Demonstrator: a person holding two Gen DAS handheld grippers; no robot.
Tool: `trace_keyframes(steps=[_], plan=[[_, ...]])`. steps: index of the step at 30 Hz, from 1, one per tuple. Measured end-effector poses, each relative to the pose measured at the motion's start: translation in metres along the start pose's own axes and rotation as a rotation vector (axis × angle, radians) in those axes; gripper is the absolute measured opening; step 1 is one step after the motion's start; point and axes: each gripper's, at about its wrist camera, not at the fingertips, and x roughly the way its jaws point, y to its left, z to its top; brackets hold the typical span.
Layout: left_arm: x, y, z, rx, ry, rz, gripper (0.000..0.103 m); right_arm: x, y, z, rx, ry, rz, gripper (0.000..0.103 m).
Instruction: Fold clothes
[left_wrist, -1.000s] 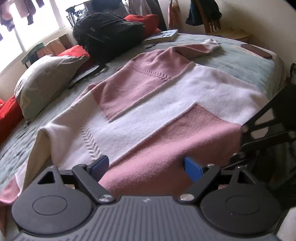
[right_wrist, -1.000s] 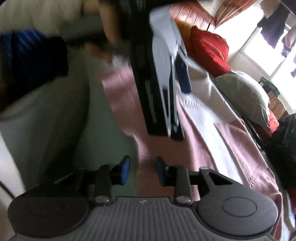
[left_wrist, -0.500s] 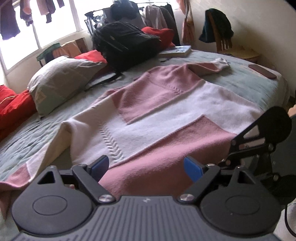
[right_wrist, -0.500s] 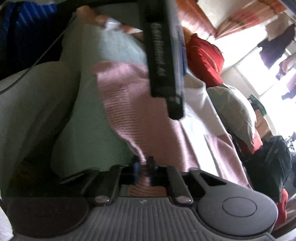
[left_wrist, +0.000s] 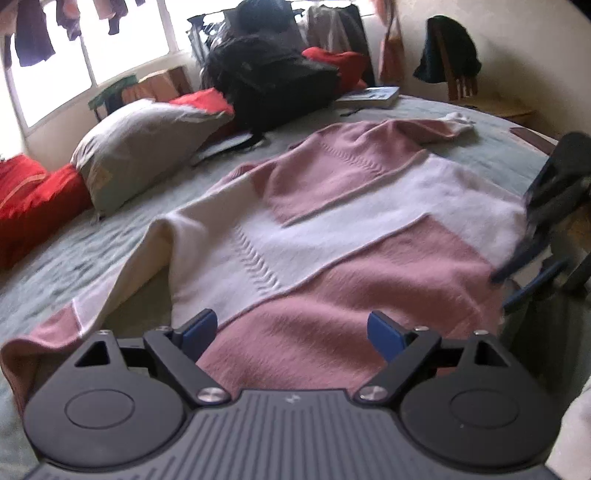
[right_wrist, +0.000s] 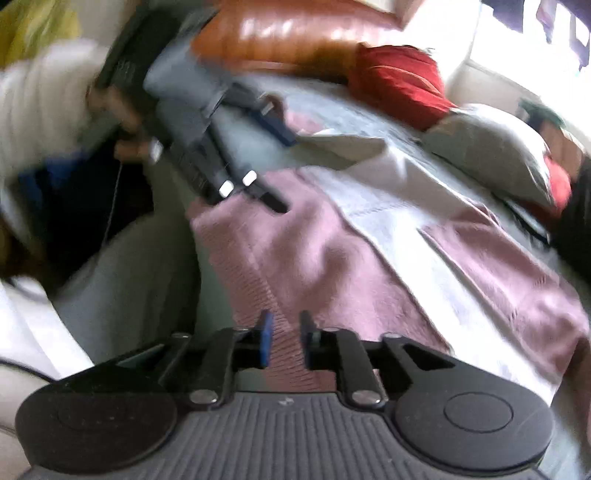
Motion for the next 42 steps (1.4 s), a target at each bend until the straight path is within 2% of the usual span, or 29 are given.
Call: trace_keyframes(steps=[2, 5, 7, 10, 12, 13, 14, 16, 18, 21, 23, 26, 31, 35, 37, 39, 42], plan=[[0.009, 0.007, -0.002, -0.027, 0.011, -0.015, 0.089, -0.001, -0.021, -0.006, 0.066, -0.014, -0.065, 0.043], [0.028, 0.014, -0.013, -0.073, 0.075, -0.064, 0.089, 0.01, -0.042, -0.019, 0.148, 0.01, -0.175, 0.044], [0.038, 0.016, -0.023, -0.092, 0.144, -0.087, 0.089, 0.019, -0.052, -0.034, 0.22, 0.048, -0.188, 0.044], [0.028, 0.018, -0.045, -0.109, 0.173, -0.106, 0.096, 0.015, -0.063, -0.064, 0.297, 0.072, -0.173, 0.049], [0.017, 0.012, -0.053, -0.053, 0.221, -0.082, 0.097, 0.001, -0.066, -0.068, 0.313, 0.089, -0.19, 0.052], [0.013, 0.008, -0.052, -0.027, 0.261, -0.059, 0.097, -0.005, -0.068, -0.069, 0.32, 0.1, -0.201, 0.053], [0.011, 0.006, -0.046, -0.021, 0.269, -0.054, 0.096, -0.011, -0.07, -0.07, 0.327, 0.111, -0.211, 0.053], [0.008, 0.007, -0.029, -0.031, 0.235, -0.07, 0.097, -0.019, -0.075, -0.065, 0.344, 0.1, -0.243, 0.058], [0.011, 0.014, -0.001, -0.095, 0.137, -0.107, 0.097, -0.016, -0.085, -0.05, 0.36, 0.036, -0.279, 0.075], [0.037, 0.018, 0.031, -0.181, 0.061, -0.151, 0.098, 0.013, -0.107, -0.037, 0.408, -0.012, -0.303, 0.078], [0.064, 0.01, 0.039, -0.188, 0.08, -0.134, 0.098, 0.023, -0.114, -0.045, 0.416, -0.003, -0.31, 0.078], [0.087, -0.004, 0.024, -0.195, 0.177, -0.075, 0.098, 0.037, -0.124, -0.059, 0.421, 0.013, -0.319, 0.079], [0.043, -0.023, -0.02, -0.195, 0.195, -0.006, 0.099, -0.004, -0.124, -0.096, 0.466, 0.023, -0.351, 0.081], [0.017, -0.023, -0.033, -0.194, 0.272, 0.013, 0.099, -0.011, -0.113, -0.089, 0.478, 0.026, -0.358, 0.083], [0.007, -0.02, -0.027, -0.178, 0.29, 0.035, 0.099, -0.007, -0.104, -0.069, 0.46, -0.002, -0.329, 0.085], [-0.002, -0.011, -0.015, -0.189, 0.248, 0.047, 0.099, 0.005, -0.094, -0.044, 0.43, -0.039, -0.285, 0.093], [-0.002, 0.009, 0.005, -0.225, 0.2, 0.074, 0.099, 0.039, -0.075, -0.003, 0.345, -0.071, -0.25, 0.097]])
